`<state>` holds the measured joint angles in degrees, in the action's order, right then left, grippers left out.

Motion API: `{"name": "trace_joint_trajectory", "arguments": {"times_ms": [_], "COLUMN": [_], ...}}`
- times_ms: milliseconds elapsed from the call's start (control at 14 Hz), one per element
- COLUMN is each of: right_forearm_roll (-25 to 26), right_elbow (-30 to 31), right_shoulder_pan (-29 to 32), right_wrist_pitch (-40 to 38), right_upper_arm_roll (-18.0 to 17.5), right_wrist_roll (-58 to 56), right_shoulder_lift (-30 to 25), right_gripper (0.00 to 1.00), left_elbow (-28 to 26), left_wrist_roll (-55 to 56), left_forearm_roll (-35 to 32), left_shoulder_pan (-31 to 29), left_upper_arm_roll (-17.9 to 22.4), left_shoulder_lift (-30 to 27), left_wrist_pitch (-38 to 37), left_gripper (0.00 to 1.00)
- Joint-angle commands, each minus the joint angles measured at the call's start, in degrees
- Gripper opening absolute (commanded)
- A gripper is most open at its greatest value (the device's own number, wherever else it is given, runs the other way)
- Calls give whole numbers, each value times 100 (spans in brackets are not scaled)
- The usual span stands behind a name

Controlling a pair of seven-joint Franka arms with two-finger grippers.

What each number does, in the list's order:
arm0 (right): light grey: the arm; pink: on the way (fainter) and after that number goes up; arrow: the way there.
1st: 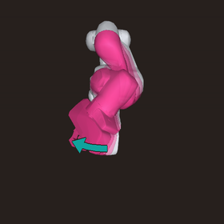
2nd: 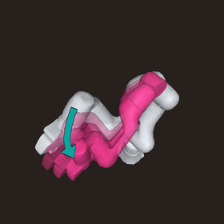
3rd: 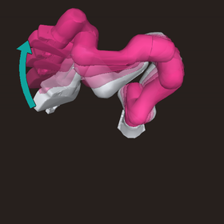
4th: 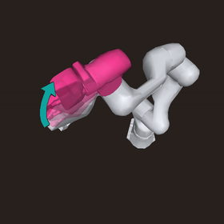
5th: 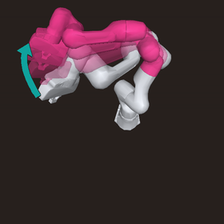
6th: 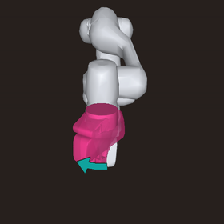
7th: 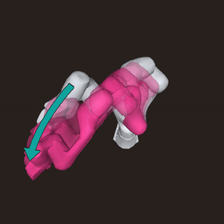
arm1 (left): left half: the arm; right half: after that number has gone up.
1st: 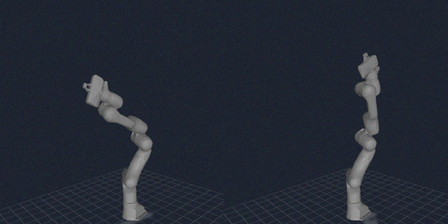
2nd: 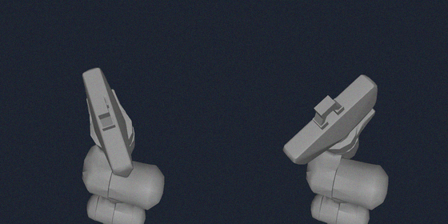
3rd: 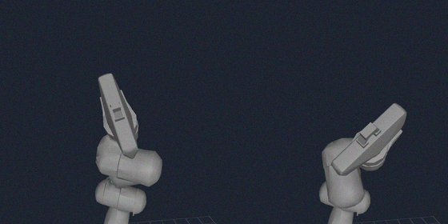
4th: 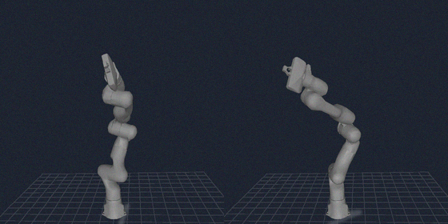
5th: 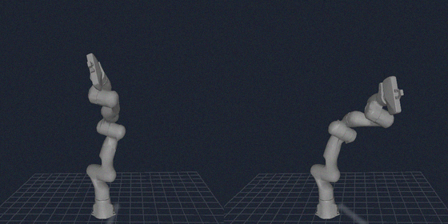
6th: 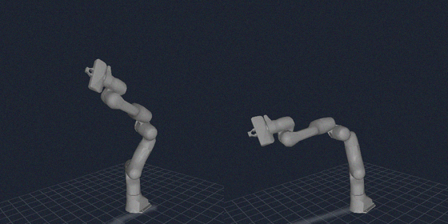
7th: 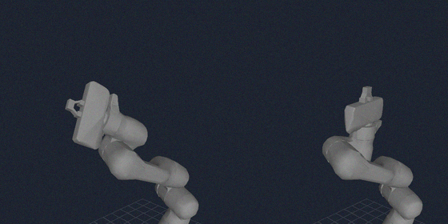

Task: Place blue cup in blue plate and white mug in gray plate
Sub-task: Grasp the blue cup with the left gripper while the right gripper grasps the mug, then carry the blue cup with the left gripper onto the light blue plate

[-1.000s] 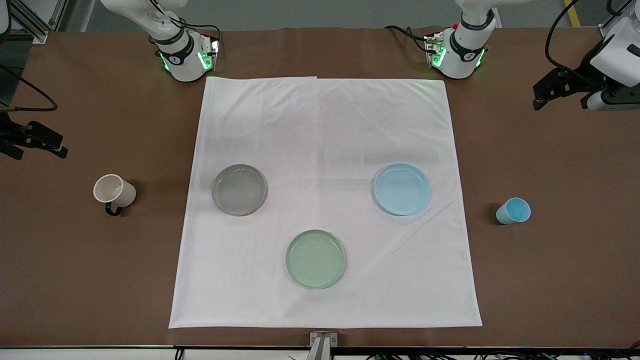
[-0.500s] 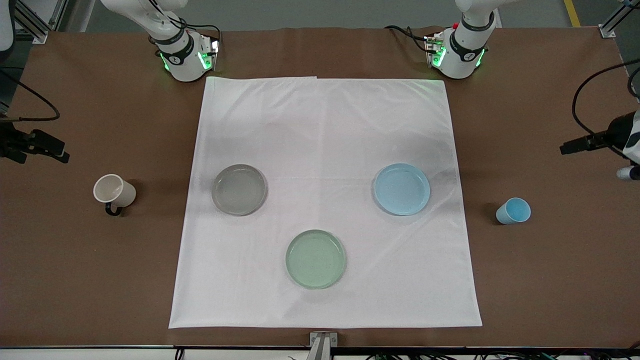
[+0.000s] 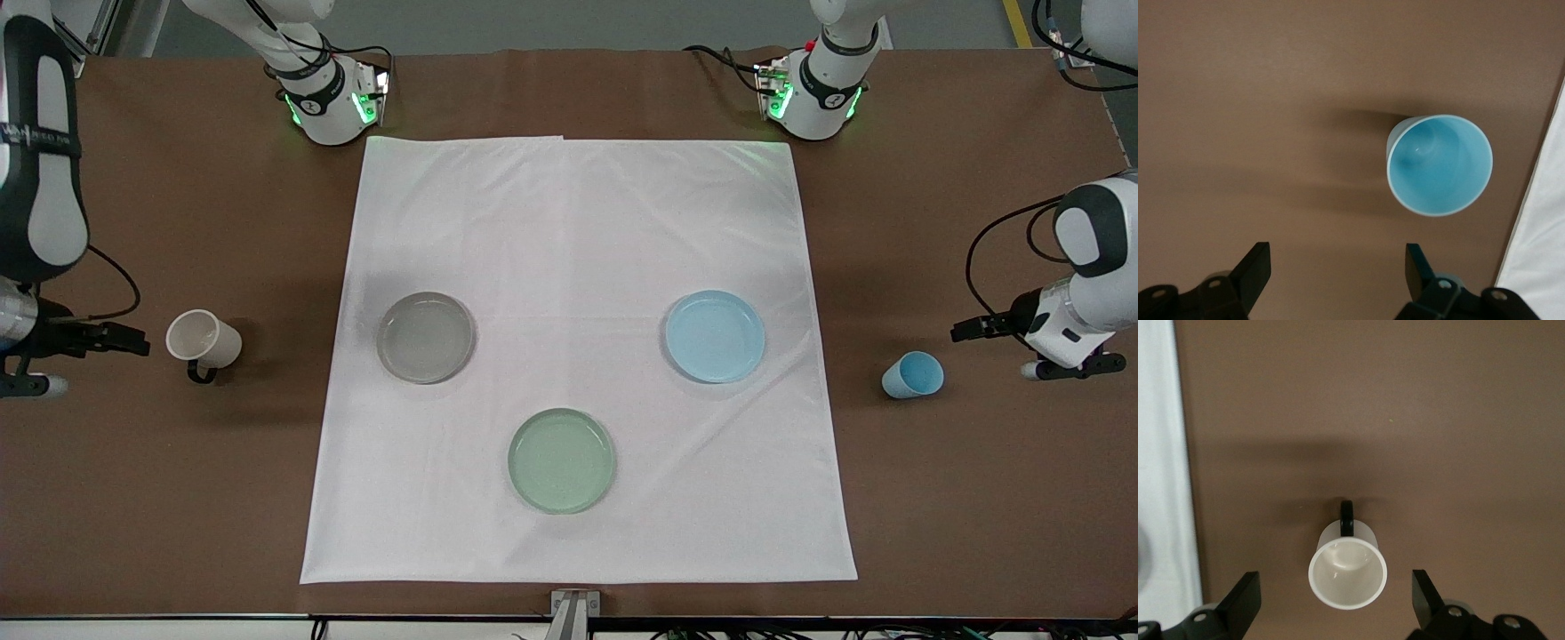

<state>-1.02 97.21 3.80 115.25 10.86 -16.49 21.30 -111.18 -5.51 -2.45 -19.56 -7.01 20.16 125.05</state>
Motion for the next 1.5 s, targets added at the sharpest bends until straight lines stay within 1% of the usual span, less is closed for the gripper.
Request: {"name": "trace_joint_trajectory", "arguments": {"times_ms": [0,71,214,500,571,714,786,857,1000,1143,1214,1286,1429], "right_forearm_roll": [-73,-186,-459,-478,-486,-574,-653,-688,-706,-706,-706,-706,-706], "right_elbow": [498,657,825,835,834,843,852,861,984,1045,1045,1045,1045], "right_shoulder_pan": [147,156,157,165,174,192,192,192,192,192,192,192,192], "right_wrist_pitch": [785,1041,1376,1859,1922,1940,1940,1940,1931,1914,1896,1887,1887], "right_upper_arm_roll": [-75,-75,-75,-75,-75,-75,-75,-75,-84,-84,-84,-84,-84], "right_wrist_roll": [-327,-433,-678,-908,-995,-1206,-1268,-1312,-1313,-1313,-1313,-1313,-1304], "right_shoulder_lift": [190,260,444,848,928,990,999,1007,999,981,981,981,981], "right_gripper": [99,99,99,96,91,80,77,75,72,67,62,57,47], "left_elbow": [53,62,88,264,264,255,255,255,246,194,202,220,203], "left_wrist_roll": [-55,-55,6,59,59,59,59,59,59,190,504,916,1899], "left_forearm_roll": [-10,-2,16,34,34,42,42,51,243,288,288,288,288], "left_shoulder_pan": [40,49,84,128,128,119,93,84,75,93,93,93,93], "left_upper_arm_roll": [-46,-55,-64,-90,-90,-116,-195,-248,-388,-564,-748,-993,-1537], "left_shoulder_lift": [216,304,418,647,717,866,867,858,788,552,411,271,155], "left_wrist_pitch": [221,335,520,591,695,775,776,776,749,636,374,84,-164], "left_gripper": [72,66,65,58,53,36,23,12,1,1,1,1,1]}}
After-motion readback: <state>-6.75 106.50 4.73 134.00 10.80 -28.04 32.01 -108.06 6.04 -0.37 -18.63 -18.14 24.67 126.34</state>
